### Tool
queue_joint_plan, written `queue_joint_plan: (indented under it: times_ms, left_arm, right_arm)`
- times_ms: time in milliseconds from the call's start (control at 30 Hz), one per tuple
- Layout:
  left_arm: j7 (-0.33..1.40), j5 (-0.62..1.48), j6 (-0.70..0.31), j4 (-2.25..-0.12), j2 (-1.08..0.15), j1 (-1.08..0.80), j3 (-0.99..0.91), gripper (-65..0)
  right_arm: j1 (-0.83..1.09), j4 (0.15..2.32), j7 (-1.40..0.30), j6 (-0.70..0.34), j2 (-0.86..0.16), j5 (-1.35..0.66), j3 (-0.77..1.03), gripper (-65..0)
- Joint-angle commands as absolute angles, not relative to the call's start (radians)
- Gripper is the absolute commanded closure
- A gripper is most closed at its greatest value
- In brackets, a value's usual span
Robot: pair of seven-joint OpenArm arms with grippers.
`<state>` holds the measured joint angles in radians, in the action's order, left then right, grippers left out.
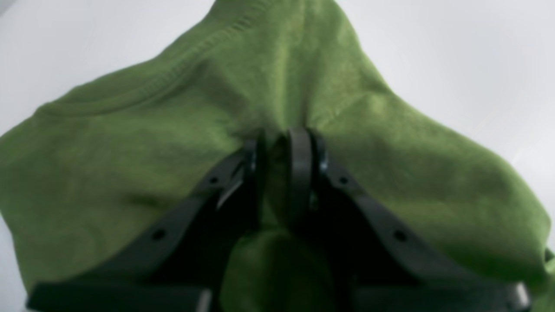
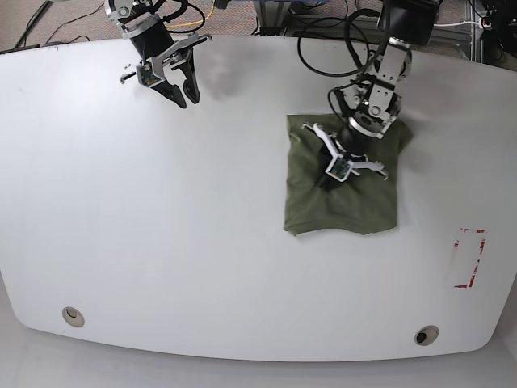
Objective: Layout the t-shirt on the table in an organized manner, then fold the t-shirt properly
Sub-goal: 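Lower the left gripper onto the folded shirt and press it, then slide the folded shirt with the left gripper to the table edge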
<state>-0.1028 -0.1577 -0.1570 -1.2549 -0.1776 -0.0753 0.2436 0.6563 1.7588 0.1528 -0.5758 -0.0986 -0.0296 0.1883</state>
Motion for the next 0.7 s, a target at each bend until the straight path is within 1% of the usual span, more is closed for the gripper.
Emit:
queue_joint_plan:
  times_ms: [0, 67, 100, 200, 367, 533, 667]
  left_arm:
    - [0.050, -0.208, -0.170, -1.228, -0.245, -0.134, 0.188, -7.8]
    - [0.038, -0.208, -0.220, -1.227, -0.265, -0.151, 0.150, -7.8]
    - [0.036, -0.208, -0.268, -1.227, -0.277, -0.166, 0.113, -7.8]
    - [0.030, -0.208, -0.364, -1.231, -0.300, -0.200, 0.018, -7.6]
    - [0.027, -0.209, -0.503, -1.202, -0.343, -0.222, -0.145, -7.6]
    - [0.027, -0.208, -0.596, -1.150, -0.410, -0.222, -0.220, -7.6]
    - [0.027, -0.208, -0.644, -1.087, -0.458, -0.217, -0.285, -7.6]
  right_arm:
    - [0.661, 1.774, 0.179, -0.585, -0.104, -0.045, 0.176, -14.4]
    - [0.661, 1.774, 0.179, -0.585, -0.104, -0.045, 0.174, -14.4]
    - [0.662, 1.774, 0.179, -0.585, -0.102, -0.045, 0.174, -14.4]
    - [0.668, 1.776, 0.179, -0.585, -0.102, -0.044, 0.173, -14.4]
    - [0.670, 1.781, 0.179, -0.585, -0.102, -0.044, 0.173, -14.3]
    - [0.671, 1.781, 0.179, -0.585, -0.102, -0.044, 0.173, -14.3]
    - [0.671, 1.781, 0.179, -0.585, -0.102, -0.044, 0.173, -14.1]
